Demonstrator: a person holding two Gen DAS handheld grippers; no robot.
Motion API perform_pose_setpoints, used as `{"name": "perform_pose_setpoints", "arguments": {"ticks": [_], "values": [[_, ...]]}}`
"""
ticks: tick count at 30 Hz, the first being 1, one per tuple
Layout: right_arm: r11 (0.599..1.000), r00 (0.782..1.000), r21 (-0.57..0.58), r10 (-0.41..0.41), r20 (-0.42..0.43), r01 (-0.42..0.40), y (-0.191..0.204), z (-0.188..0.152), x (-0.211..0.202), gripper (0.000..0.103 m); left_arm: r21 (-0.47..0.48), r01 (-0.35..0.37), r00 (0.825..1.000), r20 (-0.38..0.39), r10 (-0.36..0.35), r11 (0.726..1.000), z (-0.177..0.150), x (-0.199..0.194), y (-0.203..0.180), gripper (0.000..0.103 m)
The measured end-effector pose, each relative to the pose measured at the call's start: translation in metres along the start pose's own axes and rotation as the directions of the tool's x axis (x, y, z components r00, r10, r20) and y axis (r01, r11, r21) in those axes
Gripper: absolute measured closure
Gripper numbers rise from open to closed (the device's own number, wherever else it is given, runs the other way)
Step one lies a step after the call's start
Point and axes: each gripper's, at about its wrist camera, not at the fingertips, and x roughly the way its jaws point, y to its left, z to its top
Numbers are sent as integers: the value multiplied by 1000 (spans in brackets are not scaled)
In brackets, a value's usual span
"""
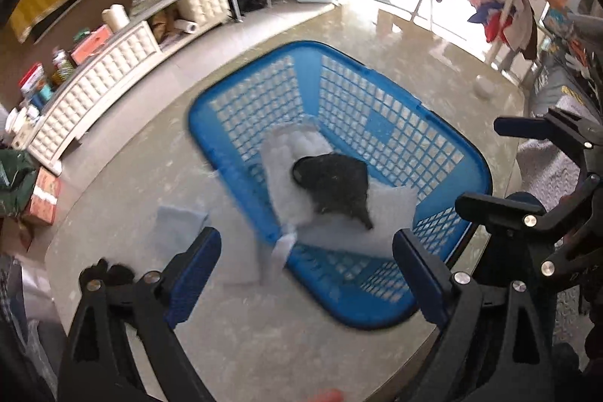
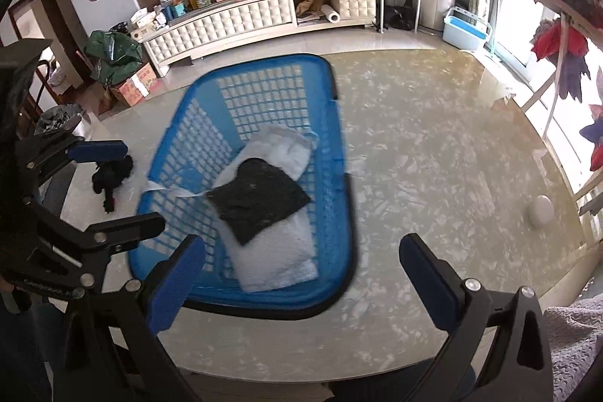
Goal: Organize soft objects
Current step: 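Withdraw both tools from the basket toward the black plush toy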
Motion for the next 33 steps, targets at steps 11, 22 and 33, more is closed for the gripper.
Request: {"name": "perform_pose_setpoints", "arguments": {"ticks": [11, 22, 33], "values": [[992, 998, -118, 53, 23, -50, 73, 1, -6, 0, -109, -47, 995, 78, 56, 993, -59, -50, 47, 11], [971, 996, -220, 91, -9, -91, 133, 6, 19, 0, -192, -102, 988, 93, 122, 976, -111, -77, 91, 11], [956, 991, -264, 111, -75, -127, 183, 9, 56, 0, -273, -125, 986, 76, 151, 954, -153, -79, 139, 11]]}}
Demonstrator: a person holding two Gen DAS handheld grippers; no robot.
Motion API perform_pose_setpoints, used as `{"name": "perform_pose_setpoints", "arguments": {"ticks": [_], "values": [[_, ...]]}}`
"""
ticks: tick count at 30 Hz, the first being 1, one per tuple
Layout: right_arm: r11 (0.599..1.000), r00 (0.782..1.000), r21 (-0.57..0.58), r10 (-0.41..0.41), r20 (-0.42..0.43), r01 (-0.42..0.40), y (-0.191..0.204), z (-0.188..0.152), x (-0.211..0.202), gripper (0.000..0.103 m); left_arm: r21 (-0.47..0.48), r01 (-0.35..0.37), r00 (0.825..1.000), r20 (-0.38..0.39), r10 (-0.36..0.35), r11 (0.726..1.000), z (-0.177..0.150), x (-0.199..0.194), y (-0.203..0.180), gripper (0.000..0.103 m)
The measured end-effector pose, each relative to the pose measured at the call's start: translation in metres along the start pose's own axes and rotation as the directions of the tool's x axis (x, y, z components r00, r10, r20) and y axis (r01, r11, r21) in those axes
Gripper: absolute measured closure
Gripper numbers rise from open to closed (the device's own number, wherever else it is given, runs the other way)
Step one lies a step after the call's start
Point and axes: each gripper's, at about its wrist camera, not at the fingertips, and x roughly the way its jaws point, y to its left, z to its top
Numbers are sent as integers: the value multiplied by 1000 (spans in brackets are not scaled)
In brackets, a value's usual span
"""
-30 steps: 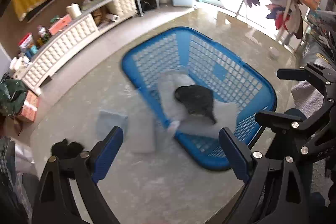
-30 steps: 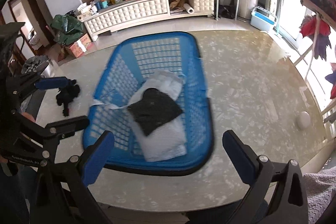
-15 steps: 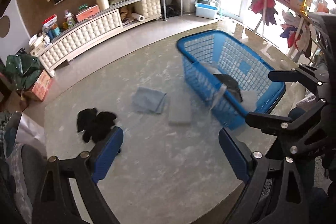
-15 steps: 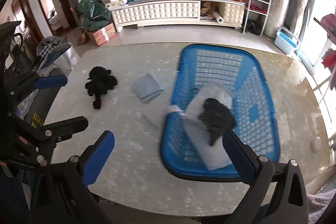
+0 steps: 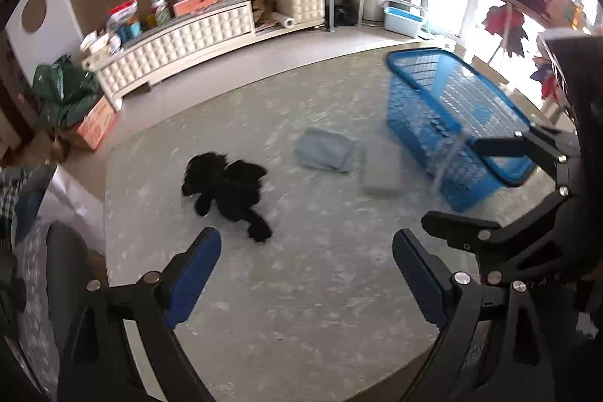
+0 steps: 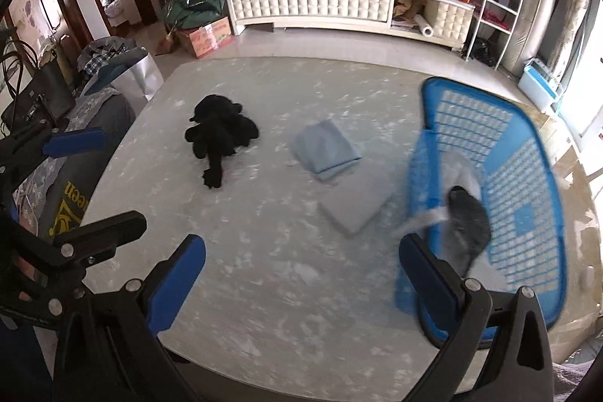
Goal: Organize soft objects
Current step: 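Withdraw both tools from the basket toward the black plush toy, then grasp the black plush toy with the left gripper while the right gripper grasps the white foam pad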
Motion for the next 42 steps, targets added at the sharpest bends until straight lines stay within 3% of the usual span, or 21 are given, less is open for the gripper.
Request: {"name": "perform_pose_setpoints", "arguments": {"ticks": [5, 12, 16, 27, 34, 42], "values": [[1000, 999, 15, 10, -35, -9, 14, 8, 25, 0, -66, -14, 999, -35, 12, 998, -10, 18, 30, 11], [999, 995, 41, 16, -98, -12, 27, 11, 67, 0, -79, -42, 996, -83, 35, 996, -26, 49, 56, 11], [997, 993, 78, -3, -116, 12, 23, 11, 83, 0, -127, 9, 993, -114, -24, 992, -29, 71, 70, 11], [969, 983, 212, -90, -163, 124, 0, 20, 120, 0, -190, 48, 986, -150, -77, 981, -16, 121, 89, 11], [938, 973, 298, -125, -193, 180, -20, 21, 132, 0, -286, 90, 979, -150, -138, 954, -2, 151, 113, 12], [915, 961, 331, -159, -226, 230, -29, 18, 148, 1, -267, 44, 975, -198, -99, 963, 11, 188, 122, 12]]}}
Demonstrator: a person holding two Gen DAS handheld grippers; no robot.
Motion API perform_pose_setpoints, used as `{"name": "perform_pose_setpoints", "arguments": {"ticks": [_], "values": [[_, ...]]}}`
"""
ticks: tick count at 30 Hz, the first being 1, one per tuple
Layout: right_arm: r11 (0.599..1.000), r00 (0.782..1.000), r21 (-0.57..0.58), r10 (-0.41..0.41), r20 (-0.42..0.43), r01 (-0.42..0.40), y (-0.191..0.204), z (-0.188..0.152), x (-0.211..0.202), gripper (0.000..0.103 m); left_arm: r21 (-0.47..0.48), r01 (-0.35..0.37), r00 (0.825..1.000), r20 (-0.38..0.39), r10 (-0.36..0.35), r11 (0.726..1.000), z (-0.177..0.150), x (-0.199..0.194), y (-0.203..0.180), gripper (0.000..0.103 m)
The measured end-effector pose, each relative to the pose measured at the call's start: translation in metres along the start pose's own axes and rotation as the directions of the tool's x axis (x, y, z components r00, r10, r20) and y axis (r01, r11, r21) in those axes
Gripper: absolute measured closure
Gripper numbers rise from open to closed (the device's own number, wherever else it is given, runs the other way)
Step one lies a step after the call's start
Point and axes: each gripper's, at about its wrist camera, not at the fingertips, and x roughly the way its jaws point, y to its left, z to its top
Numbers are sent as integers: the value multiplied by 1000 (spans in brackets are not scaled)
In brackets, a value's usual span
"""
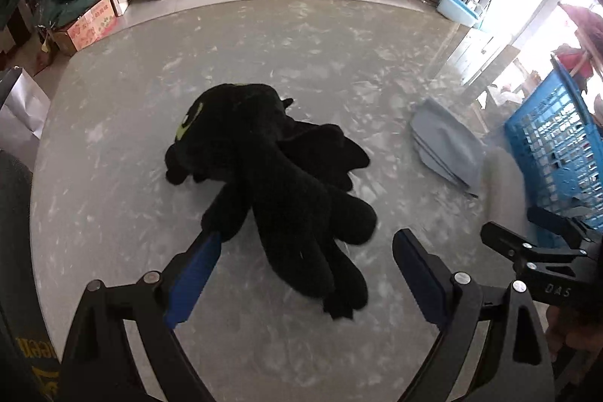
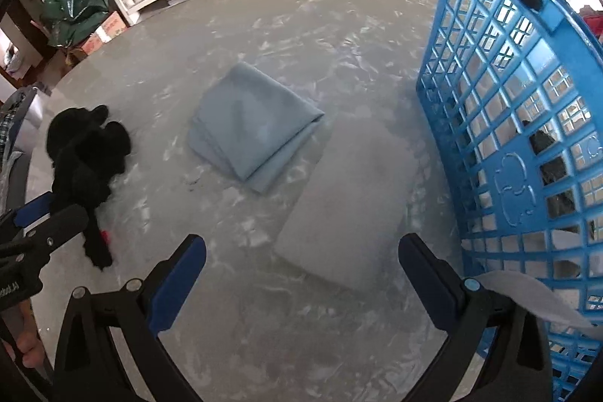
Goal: Organize soft objects
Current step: 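Grasp the black plush toy with the left gripper while the right gripper grasps the white foam pad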
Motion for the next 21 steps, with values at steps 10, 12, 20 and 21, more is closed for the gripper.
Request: {"name": "perform_pose_setpoints", "arguments": {"ticks": [10, 12, 20, 21], "values": [[999, 999, 16, -37, -25, 38, -2, 7, 24, 3, 40, -77, 997, -15, 77, 996, 16, 26, -2, 11], [999, 999, 19, -49, -11, 49, -8, 7, 21, 8, 24, -84, 996, -13, 84, 996, 19, 27, -1, 11], [998, 998, 26, -55, 8, 55, -20, 11, 16, 30, -18, -33, 999, -20, 33, 999, 22, 25, 16, 11], [998, 998, 24, -55, 12, 54, -21, 11, 14, 33, -12, -41, 999, -25, 40, 999, 23, 27, 16, 11]]}}
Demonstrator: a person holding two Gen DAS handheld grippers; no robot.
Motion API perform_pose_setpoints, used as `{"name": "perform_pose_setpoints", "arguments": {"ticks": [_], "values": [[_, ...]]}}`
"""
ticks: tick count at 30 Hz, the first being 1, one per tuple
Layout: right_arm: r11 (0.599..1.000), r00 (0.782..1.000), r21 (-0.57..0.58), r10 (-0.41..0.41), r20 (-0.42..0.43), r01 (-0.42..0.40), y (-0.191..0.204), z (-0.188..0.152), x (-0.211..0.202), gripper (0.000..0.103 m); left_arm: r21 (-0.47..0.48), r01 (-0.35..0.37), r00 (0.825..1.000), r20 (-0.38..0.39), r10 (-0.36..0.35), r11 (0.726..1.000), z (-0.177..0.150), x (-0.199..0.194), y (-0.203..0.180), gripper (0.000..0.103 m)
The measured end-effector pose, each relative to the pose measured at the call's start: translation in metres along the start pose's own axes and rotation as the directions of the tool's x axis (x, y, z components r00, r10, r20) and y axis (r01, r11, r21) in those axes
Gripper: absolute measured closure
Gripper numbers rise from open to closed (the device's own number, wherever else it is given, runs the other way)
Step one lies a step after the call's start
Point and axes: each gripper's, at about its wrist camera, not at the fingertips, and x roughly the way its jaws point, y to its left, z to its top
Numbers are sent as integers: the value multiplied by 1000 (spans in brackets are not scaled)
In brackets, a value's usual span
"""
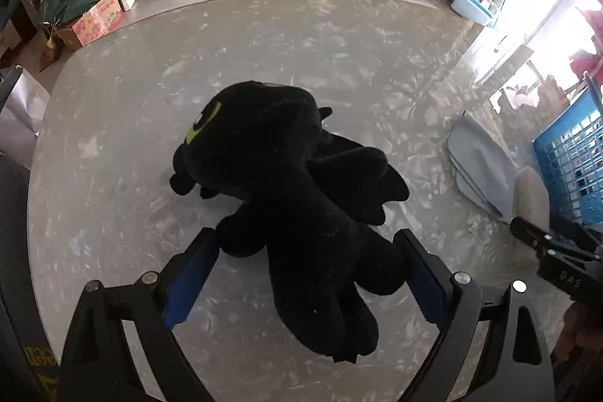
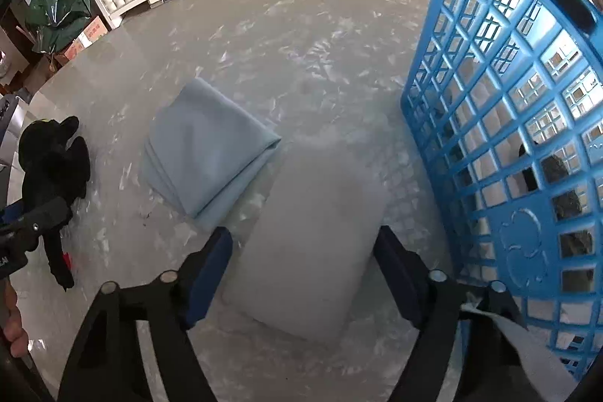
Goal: Organize soft objects
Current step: 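Grasp the black plush toy with the left gripper while the right gripper grasps the white foam pad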
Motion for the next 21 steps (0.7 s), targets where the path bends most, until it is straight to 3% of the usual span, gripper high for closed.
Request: {"name": "perform_pose_setpoints", "arguments": {"ticks": [2, 7, 17, 21], "values": [[1000, 1000, -9, 1, 5, -1, 2, -1, -5, 40, 17, -15, 1000, -1, 15, 1000, 2, 4, 2, 12], [999, 1000, -37, 11, 18, -10, 7, -2, -7, 46, 36, -47, 999, 1, 47, 998, -8, 7, -9, 13], [995, 997, -90, 48, 52, -43, 14, -18, -10, 54, 7, -58, 998, 26, 58, 998, -16, -5, -8, 58], [994, 996, -88, 74, 42, -70, 11, -25, -13, 54, -24, 6, 1000, 23, -6, 1000, -17, -8, -4, 61]]}}
